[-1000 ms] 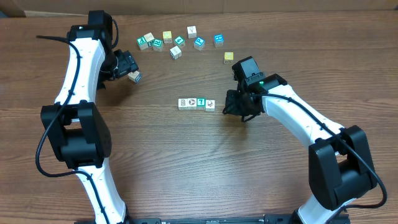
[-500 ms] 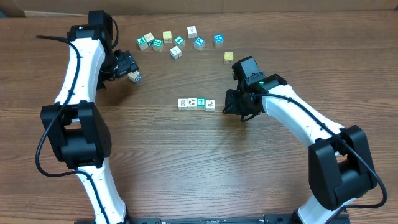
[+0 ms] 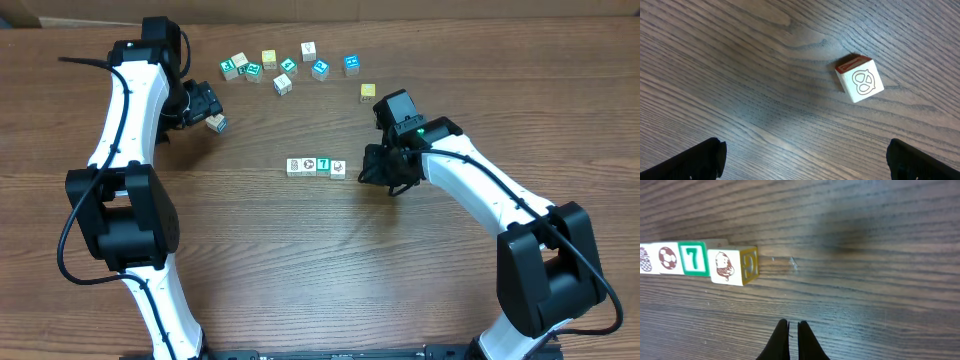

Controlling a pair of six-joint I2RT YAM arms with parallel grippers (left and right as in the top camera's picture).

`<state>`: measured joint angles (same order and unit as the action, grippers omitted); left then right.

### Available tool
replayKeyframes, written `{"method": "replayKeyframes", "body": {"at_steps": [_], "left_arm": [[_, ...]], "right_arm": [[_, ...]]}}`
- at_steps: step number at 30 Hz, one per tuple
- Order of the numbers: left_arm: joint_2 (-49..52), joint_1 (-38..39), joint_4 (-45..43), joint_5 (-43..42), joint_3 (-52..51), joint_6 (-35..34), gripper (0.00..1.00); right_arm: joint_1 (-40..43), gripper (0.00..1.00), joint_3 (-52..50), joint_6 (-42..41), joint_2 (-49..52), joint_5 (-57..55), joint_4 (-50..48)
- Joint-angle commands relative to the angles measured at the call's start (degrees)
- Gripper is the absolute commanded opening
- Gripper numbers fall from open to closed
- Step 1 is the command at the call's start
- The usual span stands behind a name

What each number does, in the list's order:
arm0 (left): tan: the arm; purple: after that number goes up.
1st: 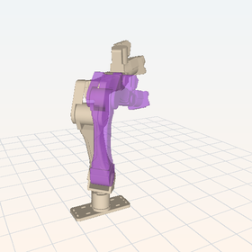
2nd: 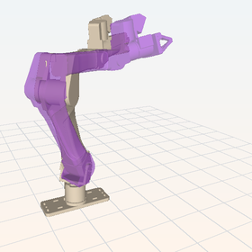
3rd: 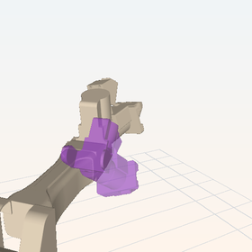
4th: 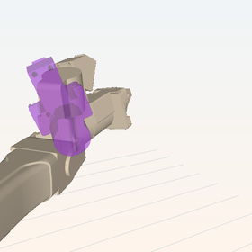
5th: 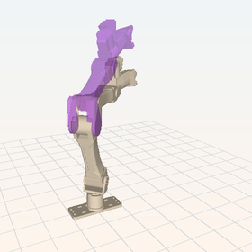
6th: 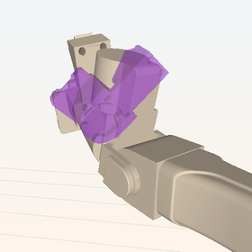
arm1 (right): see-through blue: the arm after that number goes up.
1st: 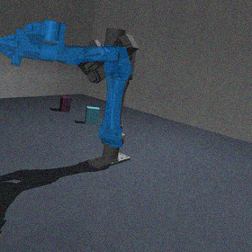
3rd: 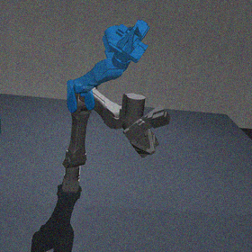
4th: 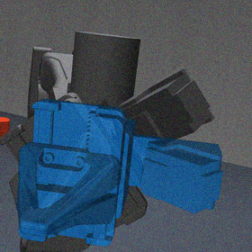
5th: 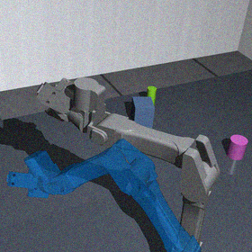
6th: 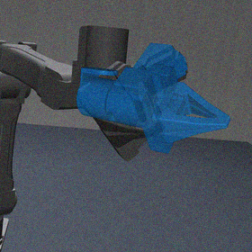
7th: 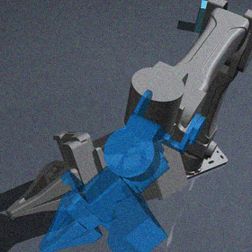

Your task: Form a horizontal line

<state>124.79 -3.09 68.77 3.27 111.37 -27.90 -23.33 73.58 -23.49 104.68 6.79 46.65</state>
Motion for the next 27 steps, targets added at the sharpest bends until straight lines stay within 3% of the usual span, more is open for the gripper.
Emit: {"method": "replayKeyframes", "body": {"at_steps": [1,27], "left_arm": [[0.5,0.5,-0.1,0.3,0.9,0.5,1.0],[0.5,0.5,-0.1,0.3,0.9,0.5,1.0]], "right_arm": [[0.2,0.04,1.8,1.2,0.2,-0.7,0.0],[0.3,0.04,4.6,1.9,0.2,-0.7,0.9]]}}
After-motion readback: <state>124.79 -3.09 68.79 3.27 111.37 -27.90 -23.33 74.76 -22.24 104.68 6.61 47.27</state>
